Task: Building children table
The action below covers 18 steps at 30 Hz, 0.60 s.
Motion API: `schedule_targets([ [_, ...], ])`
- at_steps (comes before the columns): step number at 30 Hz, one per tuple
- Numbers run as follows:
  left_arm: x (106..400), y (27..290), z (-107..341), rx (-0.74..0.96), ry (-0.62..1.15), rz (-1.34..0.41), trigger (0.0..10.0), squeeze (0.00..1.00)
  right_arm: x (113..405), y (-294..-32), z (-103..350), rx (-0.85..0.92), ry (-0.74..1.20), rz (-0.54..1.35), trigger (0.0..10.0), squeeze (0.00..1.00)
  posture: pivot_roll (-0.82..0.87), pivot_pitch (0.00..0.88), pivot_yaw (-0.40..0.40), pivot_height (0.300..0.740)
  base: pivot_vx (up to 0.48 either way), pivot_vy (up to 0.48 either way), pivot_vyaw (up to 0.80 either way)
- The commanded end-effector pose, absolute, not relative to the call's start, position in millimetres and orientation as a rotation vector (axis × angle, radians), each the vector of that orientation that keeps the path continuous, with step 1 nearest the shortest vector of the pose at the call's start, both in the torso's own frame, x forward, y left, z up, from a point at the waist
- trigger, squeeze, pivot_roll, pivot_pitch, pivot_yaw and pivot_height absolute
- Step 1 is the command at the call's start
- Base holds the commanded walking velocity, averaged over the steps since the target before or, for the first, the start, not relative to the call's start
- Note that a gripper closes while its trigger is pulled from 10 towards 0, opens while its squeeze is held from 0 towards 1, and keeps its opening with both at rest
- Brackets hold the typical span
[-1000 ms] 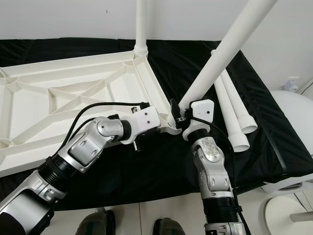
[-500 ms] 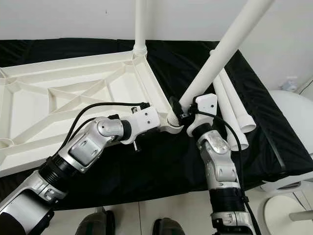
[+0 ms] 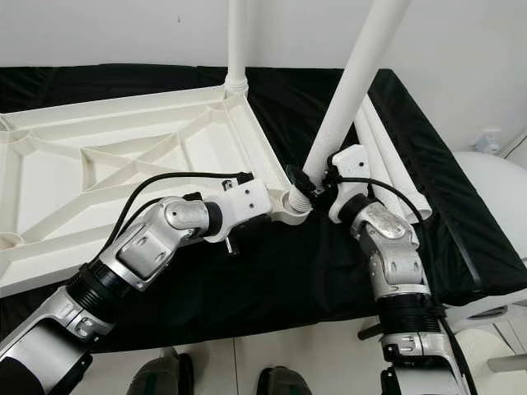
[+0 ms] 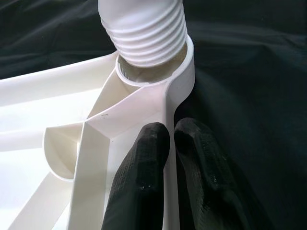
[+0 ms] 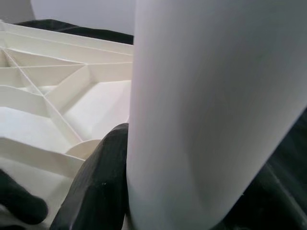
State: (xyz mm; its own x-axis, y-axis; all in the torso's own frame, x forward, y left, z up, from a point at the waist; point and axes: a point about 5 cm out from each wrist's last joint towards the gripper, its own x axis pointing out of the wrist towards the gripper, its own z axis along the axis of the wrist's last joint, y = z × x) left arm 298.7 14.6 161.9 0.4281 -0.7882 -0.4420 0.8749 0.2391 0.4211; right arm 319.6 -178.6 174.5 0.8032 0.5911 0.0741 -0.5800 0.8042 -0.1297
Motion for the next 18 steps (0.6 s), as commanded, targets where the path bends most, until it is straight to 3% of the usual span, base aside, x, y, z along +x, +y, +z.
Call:
schedule_targets([
  [1,300.6,15.7,163.2,0.685,0.155,-1.143,10.0,0.00,318.8,-178.5,165.3,-0.069,-0.065,0.677,10.0,0.00,0.03,0.078,-0.032,0.740,0.000,0.000,0.00],
  [18,299.4,15.3,163.6,0.682,0.158,-1.144,10.0,0.00,324.6,-166.6,159.3,-0.104,0.003,0.762,10.0,0.00,0.03,0.086,-0.038,0.740,0.000,0.000,0.00],
])
